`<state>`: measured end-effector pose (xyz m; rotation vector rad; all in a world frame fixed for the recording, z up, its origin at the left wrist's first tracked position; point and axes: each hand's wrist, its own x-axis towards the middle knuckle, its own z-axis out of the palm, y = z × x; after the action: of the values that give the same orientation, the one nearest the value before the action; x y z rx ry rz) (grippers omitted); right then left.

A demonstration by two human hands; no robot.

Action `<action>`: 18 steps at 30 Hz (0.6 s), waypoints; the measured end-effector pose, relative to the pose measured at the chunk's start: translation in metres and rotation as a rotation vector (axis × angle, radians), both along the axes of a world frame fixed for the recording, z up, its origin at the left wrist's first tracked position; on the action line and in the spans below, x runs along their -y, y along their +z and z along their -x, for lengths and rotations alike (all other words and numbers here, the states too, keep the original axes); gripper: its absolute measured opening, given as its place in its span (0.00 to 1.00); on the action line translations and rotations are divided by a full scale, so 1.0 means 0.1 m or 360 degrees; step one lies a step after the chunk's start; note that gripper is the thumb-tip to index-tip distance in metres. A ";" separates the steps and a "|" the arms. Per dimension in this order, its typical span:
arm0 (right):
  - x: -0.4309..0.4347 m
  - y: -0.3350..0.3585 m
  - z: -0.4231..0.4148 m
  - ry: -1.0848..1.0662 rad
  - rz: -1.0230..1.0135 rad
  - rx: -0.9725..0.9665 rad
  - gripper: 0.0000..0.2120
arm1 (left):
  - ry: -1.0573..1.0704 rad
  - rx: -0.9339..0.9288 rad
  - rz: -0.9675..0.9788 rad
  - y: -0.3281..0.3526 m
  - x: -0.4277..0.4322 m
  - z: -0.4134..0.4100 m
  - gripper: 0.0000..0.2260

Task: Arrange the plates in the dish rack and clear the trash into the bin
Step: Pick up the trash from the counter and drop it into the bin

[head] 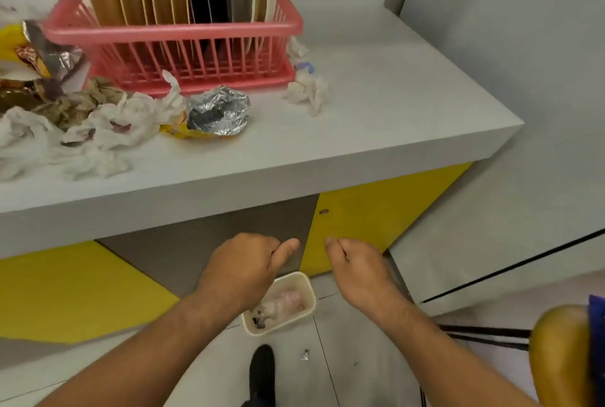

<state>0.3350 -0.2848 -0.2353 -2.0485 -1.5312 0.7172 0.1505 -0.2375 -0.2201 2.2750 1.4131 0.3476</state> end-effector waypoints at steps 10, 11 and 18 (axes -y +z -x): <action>0.61 -1.41 0.22 -0.0228 0.0472 -0.0169 0.18 | 0.0155 -0.0171 0.0303 -1.46 0.28 0.47 0.18; 0.61 -1.60 0.24 -0.0219 0.0570 -0.0201 0.15 | 0.0172 -0.0163 0.0355 -1.67 0.29 0.52 0.18; 0.32 -3.21 0.46 0.0037 0.0972 -0.0113 0.08 | 0.0121 -0.0135 0.0592 -3.21 0.29 0.74 0.15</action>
<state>0.2893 -0.3173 -0.5565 -2.3884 -1.4099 1.3856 0.0764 -0.2662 -0.5414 1.9569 1.4691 0.0064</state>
